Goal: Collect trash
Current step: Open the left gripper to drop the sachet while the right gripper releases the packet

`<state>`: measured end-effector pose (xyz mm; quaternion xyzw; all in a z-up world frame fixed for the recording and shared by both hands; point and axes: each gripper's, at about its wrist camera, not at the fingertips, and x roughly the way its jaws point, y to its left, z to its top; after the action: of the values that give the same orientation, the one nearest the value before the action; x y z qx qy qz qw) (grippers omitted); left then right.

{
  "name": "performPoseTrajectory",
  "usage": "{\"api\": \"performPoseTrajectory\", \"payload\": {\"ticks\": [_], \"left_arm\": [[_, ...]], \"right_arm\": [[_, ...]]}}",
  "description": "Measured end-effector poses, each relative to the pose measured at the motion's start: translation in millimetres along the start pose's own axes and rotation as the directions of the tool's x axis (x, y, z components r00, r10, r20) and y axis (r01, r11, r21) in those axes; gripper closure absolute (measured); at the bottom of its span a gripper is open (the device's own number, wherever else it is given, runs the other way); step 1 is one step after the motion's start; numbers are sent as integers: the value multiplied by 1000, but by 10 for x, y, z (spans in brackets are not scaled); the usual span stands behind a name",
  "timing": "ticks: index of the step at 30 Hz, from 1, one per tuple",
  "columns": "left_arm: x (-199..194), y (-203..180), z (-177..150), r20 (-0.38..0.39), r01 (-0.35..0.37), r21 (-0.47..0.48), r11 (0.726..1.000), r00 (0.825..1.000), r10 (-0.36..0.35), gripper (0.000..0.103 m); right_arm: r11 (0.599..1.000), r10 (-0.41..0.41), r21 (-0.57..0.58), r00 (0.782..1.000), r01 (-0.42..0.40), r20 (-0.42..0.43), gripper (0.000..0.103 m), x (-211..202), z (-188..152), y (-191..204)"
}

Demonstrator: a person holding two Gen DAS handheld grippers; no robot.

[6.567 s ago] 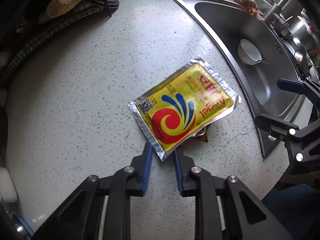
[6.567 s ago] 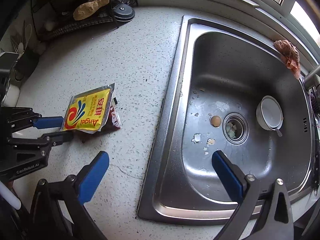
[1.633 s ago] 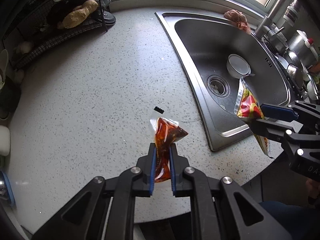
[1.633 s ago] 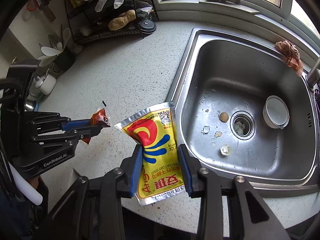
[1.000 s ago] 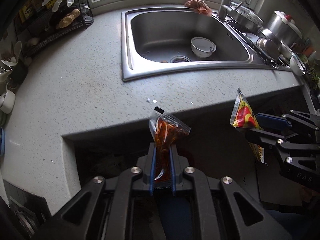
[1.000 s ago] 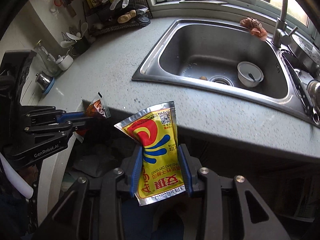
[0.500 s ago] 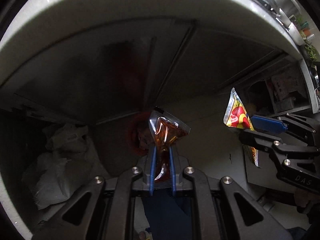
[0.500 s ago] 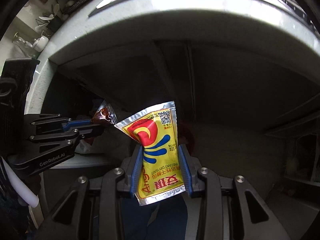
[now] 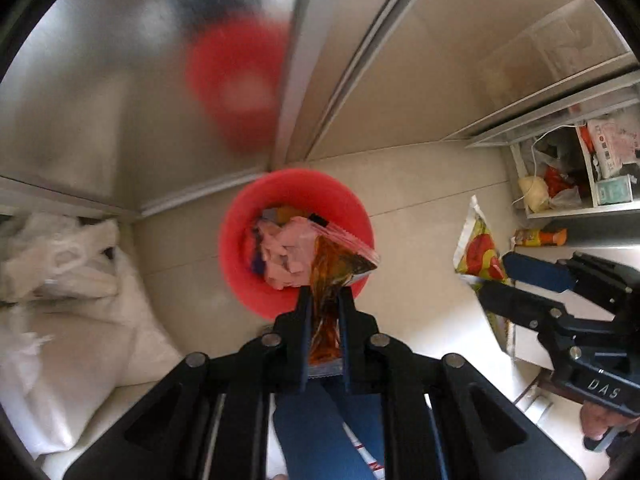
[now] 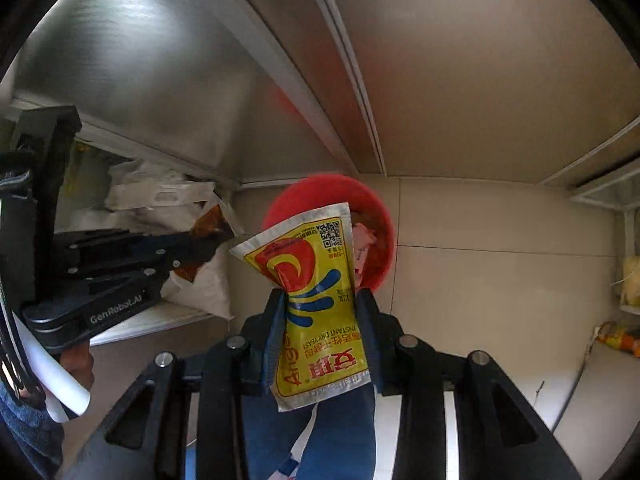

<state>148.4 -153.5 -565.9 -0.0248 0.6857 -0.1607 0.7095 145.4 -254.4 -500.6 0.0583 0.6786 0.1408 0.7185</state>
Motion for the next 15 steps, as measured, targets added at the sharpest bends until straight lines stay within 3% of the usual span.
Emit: {"api": "performPoseTrajectory", "payload": {"ticks": [3, 7, 11, 15], "left_arm": [[299, 22, -19, -14, 23, 4, 1000, 1000, -23, 92], [562, -36, 16, -46, -5, 19, 1000, 999, 6, 92], [679, -54, 12, -62, -18, 39, 999, 998, 21, 85], [683, -15, 25, -71, -39, 53, 998, 997, 42, 84]], "right_arm": [[1000, -6, 17, 1000, 6, 3, 69, 248, -82, -124], [999, -16, 28, 1000, 16, 0, 69, 441, -133, -254], [999, -21, 28, 1000, 21, 3, 69, 541, -169, -292], [999, -27, 44, 1000, 28, -5, 69, 604, -199, -280]]}}
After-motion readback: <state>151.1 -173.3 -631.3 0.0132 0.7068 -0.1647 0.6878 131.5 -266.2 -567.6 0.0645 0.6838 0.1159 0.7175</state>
